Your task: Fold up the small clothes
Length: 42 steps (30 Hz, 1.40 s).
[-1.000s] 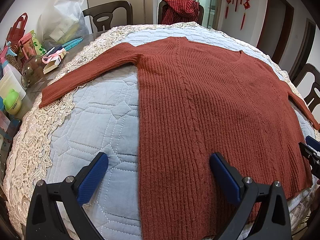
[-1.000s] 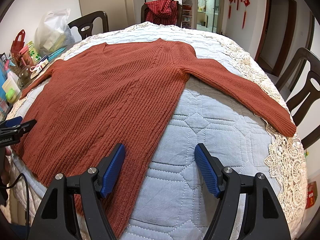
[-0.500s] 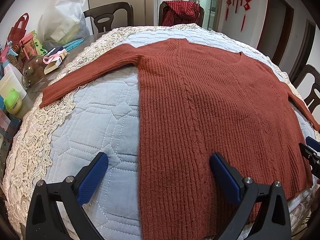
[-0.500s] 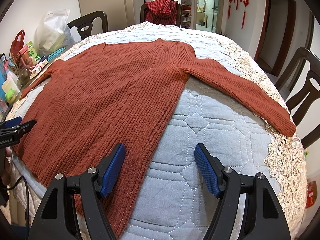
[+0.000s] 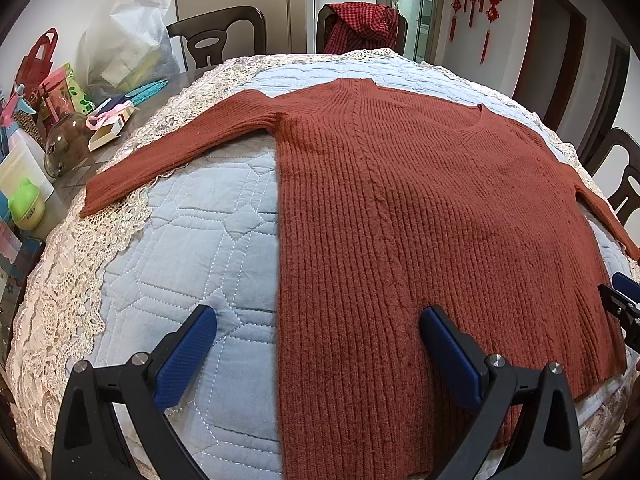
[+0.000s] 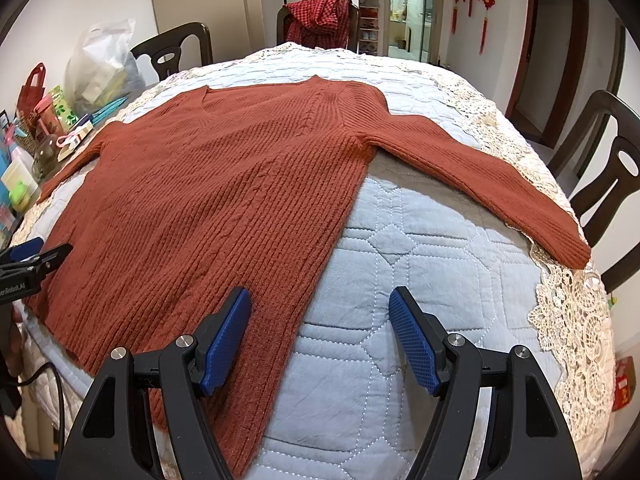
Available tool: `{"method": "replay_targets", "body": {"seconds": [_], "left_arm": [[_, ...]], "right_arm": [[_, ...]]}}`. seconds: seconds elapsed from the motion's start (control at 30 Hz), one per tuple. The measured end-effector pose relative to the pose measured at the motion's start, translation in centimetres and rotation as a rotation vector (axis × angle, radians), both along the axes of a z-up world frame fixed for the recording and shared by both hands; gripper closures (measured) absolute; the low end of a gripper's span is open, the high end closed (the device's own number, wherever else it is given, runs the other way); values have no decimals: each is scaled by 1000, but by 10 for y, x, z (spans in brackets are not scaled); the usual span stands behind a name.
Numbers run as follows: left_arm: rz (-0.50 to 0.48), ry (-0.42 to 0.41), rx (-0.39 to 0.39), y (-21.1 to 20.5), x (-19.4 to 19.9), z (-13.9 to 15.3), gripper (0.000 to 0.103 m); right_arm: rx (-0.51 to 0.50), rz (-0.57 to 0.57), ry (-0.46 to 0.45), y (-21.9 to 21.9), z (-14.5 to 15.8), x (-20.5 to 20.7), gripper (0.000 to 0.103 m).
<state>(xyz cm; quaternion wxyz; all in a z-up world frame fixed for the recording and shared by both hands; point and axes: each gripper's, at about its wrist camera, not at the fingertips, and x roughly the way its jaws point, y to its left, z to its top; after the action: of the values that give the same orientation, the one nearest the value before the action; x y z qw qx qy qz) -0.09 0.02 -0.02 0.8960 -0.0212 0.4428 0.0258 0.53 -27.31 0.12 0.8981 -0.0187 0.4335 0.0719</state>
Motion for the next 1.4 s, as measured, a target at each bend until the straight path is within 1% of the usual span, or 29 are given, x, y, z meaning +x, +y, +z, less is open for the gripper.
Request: {"method": "replay_targets", "body": {"seconds": [0.47, 0.67, 0.9, 1.1, 1.23, 1.4], "left_arm": [[4, 11, -10, 2, 1, 3, 1], [8, 5, -17, 3, 3, 5, 1], [4, -9, -15, 6, 13, 11, 1], [31, -19, -23, 20, 26, 14, 2], [88, -37, -57, 45, 38, 16, 4], [195, -39, -165, 89, 51, 12, 12]], "right_arm": [[-2, 0, 4, 1, 4, -1, 31], [5, 7, -17, 3, 13, -3, 31], [11, 27, -32, 8, 19, 2, 31], [15, 54, -41, 17, 22, 13, 31], [15, 76, -48, 25, 26, 24, 31], [23, 115, -65, 40, 31, 35, 31]]}}
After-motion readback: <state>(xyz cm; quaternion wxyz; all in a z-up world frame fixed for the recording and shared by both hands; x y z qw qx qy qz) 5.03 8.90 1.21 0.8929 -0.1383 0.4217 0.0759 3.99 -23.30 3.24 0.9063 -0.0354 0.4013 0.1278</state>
